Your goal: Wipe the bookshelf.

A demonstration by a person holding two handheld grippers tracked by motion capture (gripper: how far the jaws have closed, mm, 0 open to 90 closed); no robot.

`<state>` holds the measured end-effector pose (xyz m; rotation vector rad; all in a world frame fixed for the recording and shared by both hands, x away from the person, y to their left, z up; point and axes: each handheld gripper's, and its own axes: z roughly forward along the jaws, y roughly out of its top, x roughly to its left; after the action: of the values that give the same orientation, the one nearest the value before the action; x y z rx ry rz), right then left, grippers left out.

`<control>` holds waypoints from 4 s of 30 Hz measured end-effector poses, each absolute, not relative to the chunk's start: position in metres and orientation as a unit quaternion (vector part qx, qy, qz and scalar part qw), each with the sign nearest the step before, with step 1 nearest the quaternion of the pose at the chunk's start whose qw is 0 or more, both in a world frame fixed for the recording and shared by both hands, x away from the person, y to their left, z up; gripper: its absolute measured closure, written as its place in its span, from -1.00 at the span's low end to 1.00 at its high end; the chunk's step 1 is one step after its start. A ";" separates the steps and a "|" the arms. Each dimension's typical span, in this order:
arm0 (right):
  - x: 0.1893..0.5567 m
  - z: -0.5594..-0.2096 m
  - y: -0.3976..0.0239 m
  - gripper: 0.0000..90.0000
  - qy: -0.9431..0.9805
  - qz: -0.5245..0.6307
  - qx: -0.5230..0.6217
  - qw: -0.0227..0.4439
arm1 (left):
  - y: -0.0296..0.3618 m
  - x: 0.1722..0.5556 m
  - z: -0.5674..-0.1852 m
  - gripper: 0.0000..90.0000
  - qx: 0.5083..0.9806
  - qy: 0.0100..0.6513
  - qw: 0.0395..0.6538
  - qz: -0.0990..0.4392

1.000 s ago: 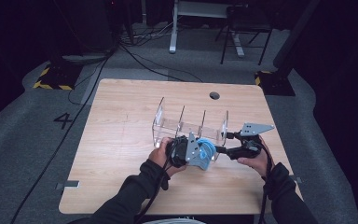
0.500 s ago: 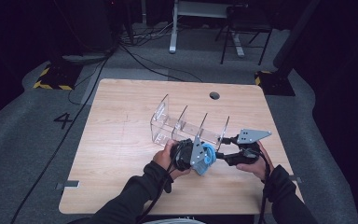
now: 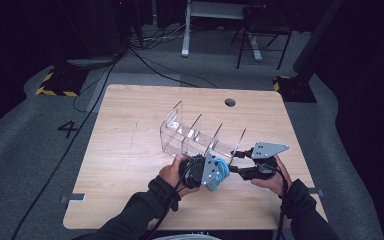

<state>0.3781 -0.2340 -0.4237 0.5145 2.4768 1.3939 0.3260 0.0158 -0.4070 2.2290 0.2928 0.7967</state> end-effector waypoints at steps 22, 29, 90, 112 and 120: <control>0.384 -0.428 -0.227 -0.04 0.853 0.478 0.167 0.122 | 0.122 0.384 -0.411 0.72 0.826 0.265 0.370 0.331; 0.385 -0.429 -0.227 -0.03 0.854 0.479 0.166 0.117 | 0.148 0.406 -0.411 0.72 0.812 0.307 0.354 0.349; 0.372 -0.422 -0.236 -0.38 0.846 0.466 0.219 0.141 | 0.034 0.365 -0.407 0.71 0.853 0.178 0.401 0.282; 0.364 -0.420 -0.219 0.12 0.865 0.438 0.164 0.182 | 0.063 0.371 -0.405 0.71 0.858 0.182 0.408 0.255; 0.363 -0.422 -0.218 0.43 0.863 0.442 0.158 0.186 | 0.042 0.358 -0.404 0.71 0.864 0.145 0.418 0.239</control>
<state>0.3633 -0.2177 -0.4217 0.4441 2.4319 1.2456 0.3582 0.0420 -0.4035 2.1690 0.3627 0.6006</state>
